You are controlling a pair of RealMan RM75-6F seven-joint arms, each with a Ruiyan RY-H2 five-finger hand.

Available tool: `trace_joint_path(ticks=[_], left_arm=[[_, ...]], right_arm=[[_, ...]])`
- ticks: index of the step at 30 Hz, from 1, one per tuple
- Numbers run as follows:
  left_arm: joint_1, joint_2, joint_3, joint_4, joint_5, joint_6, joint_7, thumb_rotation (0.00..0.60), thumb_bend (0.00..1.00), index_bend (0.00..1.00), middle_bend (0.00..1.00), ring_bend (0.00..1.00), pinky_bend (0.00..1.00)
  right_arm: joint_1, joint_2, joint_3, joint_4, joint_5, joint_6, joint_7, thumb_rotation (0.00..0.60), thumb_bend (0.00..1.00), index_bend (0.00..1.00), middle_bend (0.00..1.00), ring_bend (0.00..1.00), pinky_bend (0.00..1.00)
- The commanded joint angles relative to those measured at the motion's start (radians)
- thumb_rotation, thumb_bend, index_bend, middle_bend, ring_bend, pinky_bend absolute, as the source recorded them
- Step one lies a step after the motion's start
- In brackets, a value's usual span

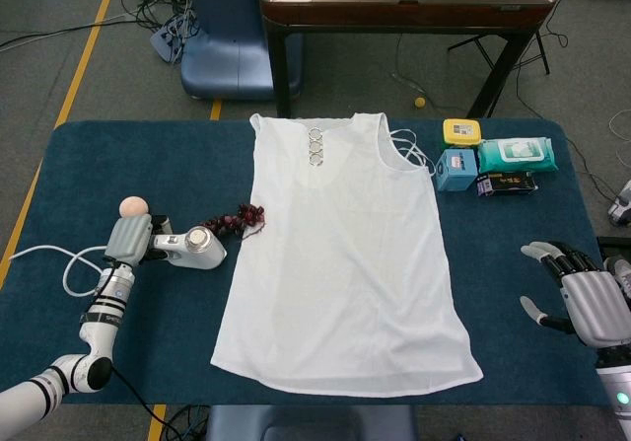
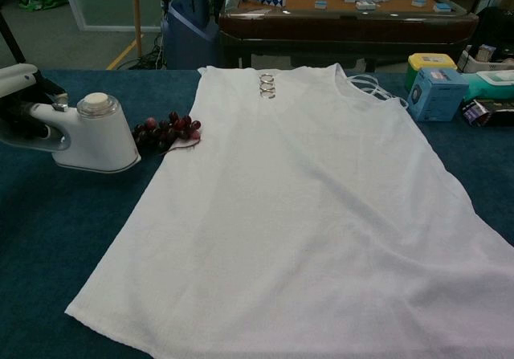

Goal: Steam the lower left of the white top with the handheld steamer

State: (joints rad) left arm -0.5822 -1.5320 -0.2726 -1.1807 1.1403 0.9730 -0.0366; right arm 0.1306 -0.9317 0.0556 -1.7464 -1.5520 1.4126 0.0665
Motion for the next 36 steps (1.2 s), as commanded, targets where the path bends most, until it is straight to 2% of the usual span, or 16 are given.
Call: trace_joint_path(ticks=[1, 9, 13, 16, 19, 22, 24, 36], left_arm=[[0.002, 0.012, -0.009, -0.046, -0.021, 0.002, 0.009, 0.600, 0.30, 0.64, 0.81, 0.70, 0.69], [-0.006, 0.009, -0.014, -0.185, -0.029, 0.053, 0.075, 0.600, 0.29, 0.64, 0.80, 0.69, 0.69], [-0.013, -0.006, -0.008, -0.248, -0.023, 0.082, 0.117, 0.600, 0.29, 0.64, 0.80, 0.69, 0.69], [-0.024, -0.026, 0.002, -0.277, -0.011, 0.096, 0.153, 0.600, 0.29, 0.64, 0.80, 0.68, 0.69], [-0.038, -0.056, 0.009, -0.284, -0.002, 0.106, 0.181, 0.600, 0.29, 0.64, 0.79, 0.68, 0.69], [-0.055, -0.091, 0.017, -0.269, 0.006, 0.105, 0.202, 0.600, 0.29, 0.64, 0.79, 0.68, 0.69], [-0.067, -0.118, 0.020, -0.251, 0.005, 0.100, 0.212, 0.600, 0.29, 0.64, 0.79, 0.68, 0.69], [-0.114, -0.248, 0.036, -0.111, 0.009, 0.072, 0.227, 0.600, 0.29, 0.64, 0.79, 0.68, 0.69]], right_arm=[[0.012, -0.005, -0.010, 0.004, -0.013, -0.023, 0.001, 0.600, 0.29, 0.22, 0.22, 0.15, 0.22], [0.077, -0.033, -0.055, 0.023, -0.085, -0.142, -0.004, 0.600, 0.30, 0.20, 0.22, 0.15, 0.22], [0.109, -0.060, -0.073, 0.041, -0.112, -0.195, -0.009, 0.600, 0.39, 0.15, 0.21, 0.15, 0.22], [0.134, -0.087, -0.085, 0.063, -0.129, -0.234, -0.006, 0.600, 0.50, 0.13, 0.20, 0.14, 0.21], [0.162, -0.115, -0.105, 0.081, -0.152, -0.281, 0.007, 0.600, 0.68, 0.09, 0.17, 0.08, 0.16], [0.187, -0.148, -0.124, 0.103, -0.182, -0.310, 0.034, 0.600, 0.91, 0.04, 0.13, 0.04, 0.11], [0.201, -0.176, -0.135, 0.128, -0.201, -0.321, 0.056, 0.600, 0.99, 0.03, 0.12, 0.03, 0.10], [0.250, -0.301, -0.185, 0.233, -0.229, -0.380, 0.094, 0.600, 1.00, 0.03, 0.12, 0.03, 0.09]])
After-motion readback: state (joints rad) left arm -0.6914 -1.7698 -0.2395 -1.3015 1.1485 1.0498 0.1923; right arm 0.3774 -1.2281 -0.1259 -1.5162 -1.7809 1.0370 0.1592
